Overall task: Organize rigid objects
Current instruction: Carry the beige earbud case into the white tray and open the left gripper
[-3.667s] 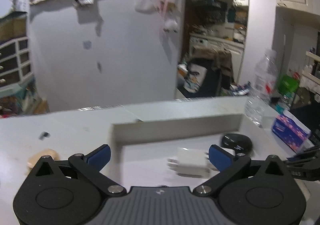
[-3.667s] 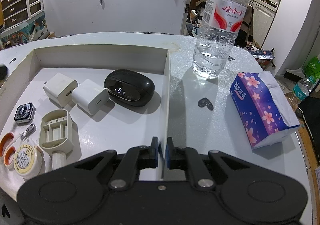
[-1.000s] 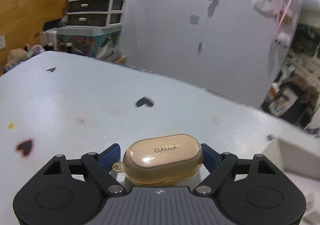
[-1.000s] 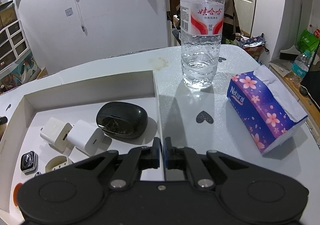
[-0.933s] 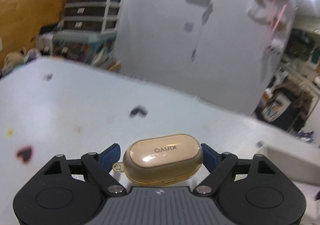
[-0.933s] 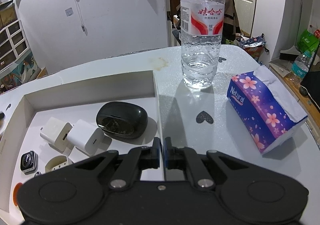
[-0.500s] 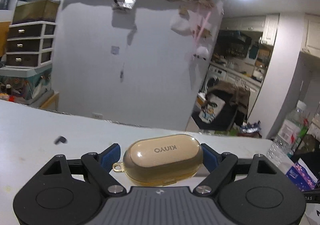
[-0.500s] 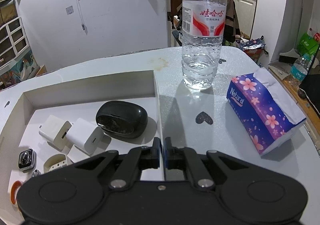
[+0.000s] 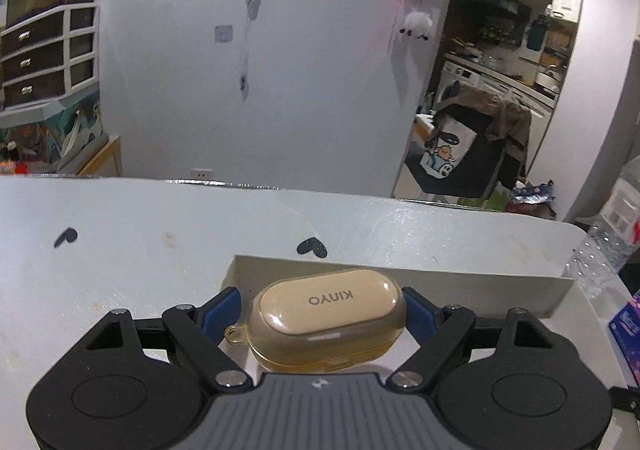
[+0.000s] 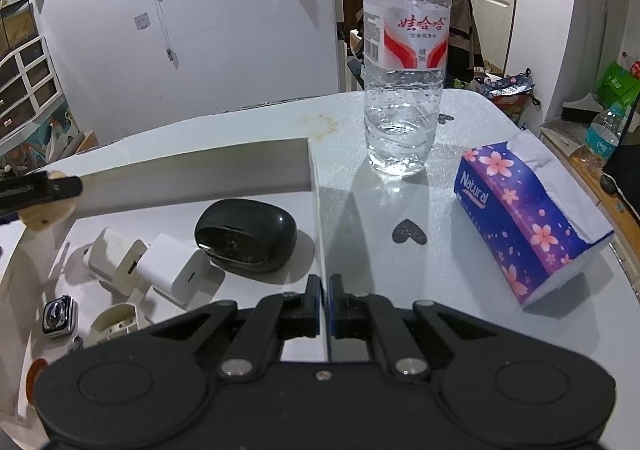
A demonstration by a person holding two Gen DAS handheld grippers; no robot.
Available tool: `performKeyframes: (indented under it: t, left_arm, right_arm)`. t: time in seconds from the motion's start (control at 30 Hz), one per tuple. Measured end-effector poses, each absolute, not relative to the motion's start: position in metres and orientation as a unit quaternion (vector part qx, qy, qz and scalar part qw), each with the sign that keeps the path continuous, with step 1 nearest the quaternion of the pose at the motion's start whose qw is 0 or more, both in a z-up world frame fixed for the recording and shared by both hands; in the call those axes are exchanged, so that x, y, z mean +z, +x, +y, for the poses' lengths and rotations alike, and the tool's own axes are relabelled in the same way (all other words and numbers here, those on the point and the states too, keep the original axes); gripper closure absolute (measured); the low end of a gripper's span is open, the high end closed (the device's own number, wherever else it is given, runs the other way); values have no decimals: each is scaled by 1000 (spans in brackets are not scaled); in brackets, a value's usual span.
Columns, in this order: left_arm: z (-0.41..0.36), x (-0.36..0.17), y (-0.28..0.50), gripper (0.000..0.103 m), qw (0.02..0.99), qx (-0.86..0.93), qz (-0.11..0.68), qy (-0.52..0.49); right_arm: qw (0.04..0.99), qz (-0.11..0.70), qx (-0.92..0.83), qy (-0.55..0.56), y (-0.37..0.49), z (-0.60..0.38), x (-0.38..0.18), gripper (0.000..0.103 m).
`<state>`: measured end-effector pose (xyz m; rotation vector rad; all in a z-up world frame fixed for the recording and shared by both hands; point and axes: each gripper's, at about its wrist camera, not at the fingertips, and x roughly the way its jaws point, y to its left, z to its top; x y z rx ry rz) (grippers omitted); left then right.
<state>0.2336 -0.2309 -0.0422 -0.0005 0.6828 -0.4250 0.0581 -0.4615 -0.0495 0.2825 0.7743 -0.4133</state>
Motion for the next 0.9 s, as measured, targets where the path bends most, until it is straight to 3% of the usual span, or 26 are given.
performKeyframes:
  t: [0.07,0.1,0.13,0.9]
  left_arm:
    - [-230,-45,235,13,921,-203,331,-15]
    - [-230,-44,234,1,922,-206,327,-17]
    - [-229,-43,231,0,924,-208,320,-15]
    - [-194,-5,173,0,931,-255,260,17]
  right_arm:
    - [896,374,-199,133,58,-461,-50,99]
    - [896,374,-199,133,59,-461,-50,99]
    - [896,374,-200,133,59,-461,-50,99]
    - [903,367,-203,96,65,-448,-51,98]
